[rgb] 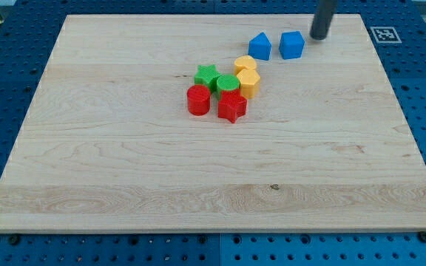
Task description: Slide the heart into the green blocks
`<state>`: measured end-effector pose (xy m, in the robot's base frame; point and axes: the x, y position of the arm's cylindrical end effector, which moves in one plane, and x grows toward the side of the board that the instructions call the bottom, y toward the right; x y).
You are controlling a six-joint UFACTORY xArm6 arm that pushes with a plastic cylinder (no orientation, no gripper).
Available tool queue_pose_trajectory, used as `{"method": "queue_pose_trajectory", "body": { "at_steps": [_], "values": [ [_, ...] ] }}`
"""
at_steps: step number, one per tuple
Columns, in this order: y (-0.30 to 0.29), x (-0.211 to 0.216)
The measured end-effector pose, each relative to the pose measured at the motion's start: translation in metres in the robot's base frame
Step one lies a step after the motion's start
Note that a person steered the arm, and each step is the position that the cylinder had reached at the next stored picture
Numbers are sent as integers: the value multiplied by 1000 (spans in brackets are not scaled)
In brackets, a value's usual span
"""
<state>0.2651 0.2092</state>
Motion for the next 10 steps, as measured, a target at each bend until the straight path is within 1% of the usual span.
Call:
{"method": "queue_pose_trajectory", "body": {
  "at_steps": [1,2,3,5,8,10],
  "values": [
    [-8,34],
    [-54,75],
    [-82,81],
    [-83,81],
    [-120,83],
    [-158,88]
  ]
}}
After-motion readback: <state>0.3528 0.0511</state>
